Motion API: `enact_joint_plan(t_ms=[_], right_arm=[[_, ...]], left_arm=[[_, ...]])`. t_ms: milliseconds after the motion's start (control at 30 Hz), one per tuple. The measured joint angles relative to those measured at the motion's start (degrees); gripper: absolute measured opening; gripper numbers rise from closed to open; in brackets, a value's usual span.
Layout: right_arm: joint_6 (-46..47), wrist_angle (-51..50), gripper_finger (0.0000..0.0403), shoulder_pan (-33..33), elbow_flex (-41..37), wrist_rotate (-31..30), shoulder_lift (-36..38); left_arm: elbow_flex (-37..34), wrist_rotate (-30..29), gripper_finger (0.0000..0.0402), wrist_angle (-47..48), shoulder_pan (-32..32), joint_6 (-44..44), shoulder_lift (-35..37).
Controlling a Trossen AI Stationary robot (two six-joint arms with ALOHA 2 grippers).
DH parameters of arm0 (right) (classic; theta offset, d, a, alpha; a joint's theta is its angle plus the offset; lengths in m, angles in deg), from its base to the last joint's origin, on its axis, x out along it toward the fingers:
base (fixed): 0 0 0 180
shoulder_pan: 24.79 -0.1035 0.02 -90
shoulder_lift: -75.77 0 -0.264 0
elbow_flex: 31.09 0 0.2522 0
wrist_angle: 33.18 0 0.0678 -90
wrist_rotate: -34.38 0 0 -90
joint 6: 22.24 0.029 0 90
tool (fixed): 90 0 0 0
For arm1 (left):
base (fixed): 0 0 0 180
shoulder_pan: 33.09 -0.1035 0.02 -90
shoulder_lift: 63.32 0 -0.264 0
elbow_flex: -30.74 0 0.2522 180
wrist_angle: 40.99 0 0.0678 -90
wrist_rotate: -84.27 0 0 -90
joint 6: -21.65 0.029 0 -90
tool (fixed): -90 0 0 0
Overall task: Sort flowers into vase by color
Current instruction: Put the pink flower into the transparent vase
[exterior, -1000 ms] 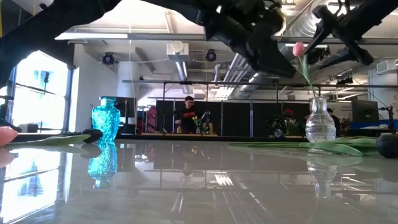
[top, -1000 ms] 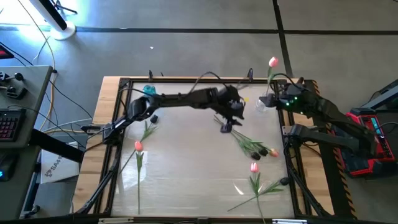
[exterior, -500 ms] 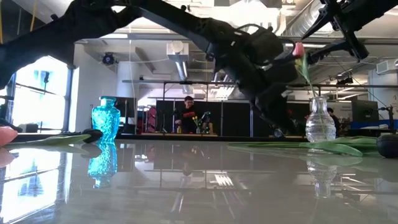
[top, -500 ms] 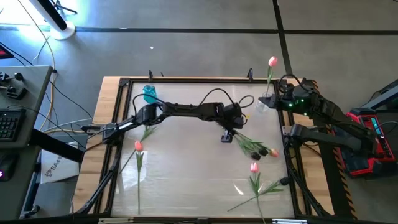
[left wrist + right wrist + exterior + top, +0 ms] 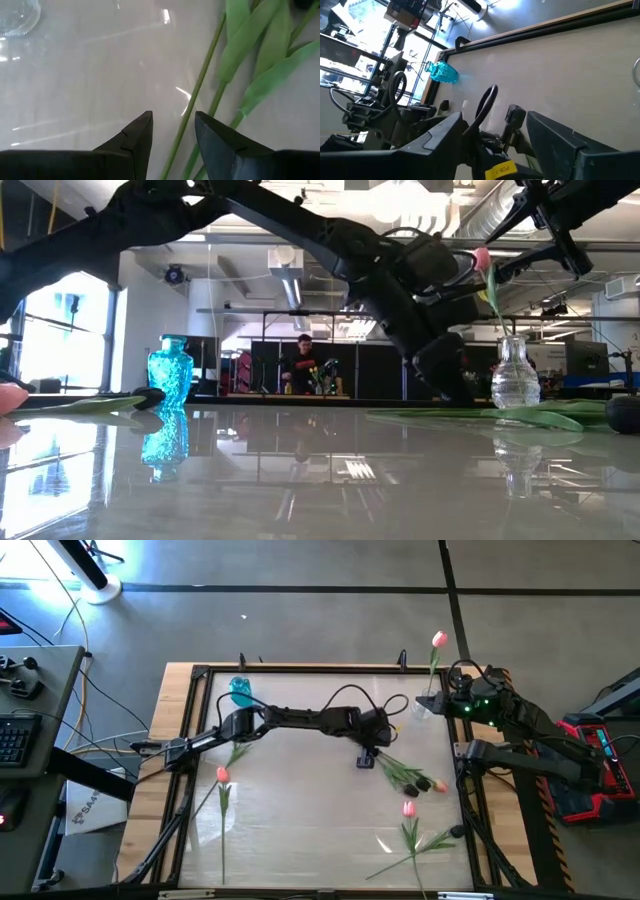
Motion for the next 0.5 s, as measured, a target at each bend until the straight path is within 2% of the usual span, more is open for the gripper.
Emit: enact_joint_plan(t_ms=[500], right_arm=[[0.0, 0.0, 0.0209, 0.0, 0.0, 0.1, 0.0]], left_arm=[[0.3, -2.6, 0.0129, 1.2, 0.2, 3.1, -2.1]])
